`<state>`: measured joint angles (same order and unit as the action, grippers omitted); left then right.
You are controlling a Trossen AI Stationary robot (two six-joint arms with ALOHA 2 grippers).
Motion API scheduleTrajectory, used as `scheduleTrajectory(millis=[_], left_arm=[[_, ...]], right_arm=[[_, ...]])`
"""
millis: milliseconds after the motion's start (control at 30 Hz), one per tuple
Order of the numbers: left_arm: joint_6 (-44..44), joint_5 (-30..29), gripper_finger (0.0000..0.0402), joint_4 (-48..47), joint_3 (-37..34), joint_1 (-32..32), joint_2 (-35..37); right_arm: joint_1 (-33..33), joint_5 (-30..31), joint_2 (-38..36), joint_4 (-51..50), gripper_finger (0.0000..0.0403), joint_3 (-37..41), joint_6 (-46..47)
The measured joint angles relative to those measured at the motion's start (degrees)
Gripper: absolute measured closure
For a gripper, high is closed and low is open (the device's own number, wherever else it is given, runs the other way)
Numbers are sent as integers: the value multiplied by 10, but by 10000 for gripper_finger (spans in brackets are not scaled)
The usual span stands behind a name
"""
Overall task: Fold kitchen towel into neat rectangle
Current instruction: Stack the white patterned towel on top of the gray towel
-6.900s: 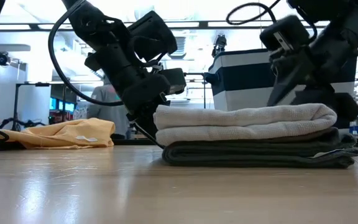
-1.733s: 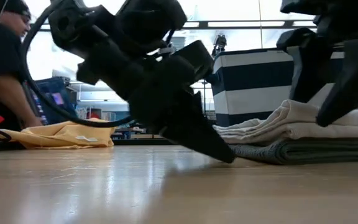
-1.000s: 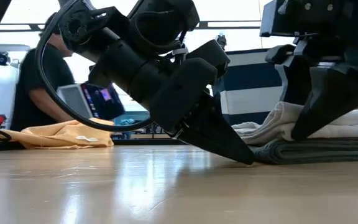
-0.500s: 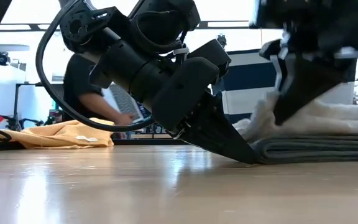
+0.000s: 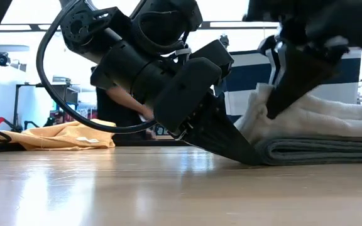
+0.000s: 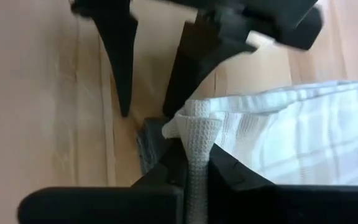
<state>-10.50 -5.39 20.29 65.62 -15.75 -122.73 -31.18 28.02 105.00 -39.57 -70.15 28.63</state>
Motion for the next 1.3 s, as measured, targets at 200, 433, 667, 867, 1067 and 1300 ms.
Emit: scheduleTrajectory(millis=[200,433,667,867,1067,1300], left_arm=[[3,1,249,-47,0,0,17],[11,0,249,-73,-1,1,32],[12,-2,249,-65,-1,9,33],[22,-2,249,-57,-1,13,34],[20,-1,249,-59,-1,13,34],[15,-1,249,-48,-1,13,34]], right_arm=[[0,-16,1,5,340,8,-3],[-2,-57,-16,-81,261,-30,-24],[-16,-81,-71,-278,192,-20,47],[-22,-158,-160,-254,168,106,128],[-32,-201,-231,-231,166,136,189],[-95,-111,-206,-210,181,104,173]])
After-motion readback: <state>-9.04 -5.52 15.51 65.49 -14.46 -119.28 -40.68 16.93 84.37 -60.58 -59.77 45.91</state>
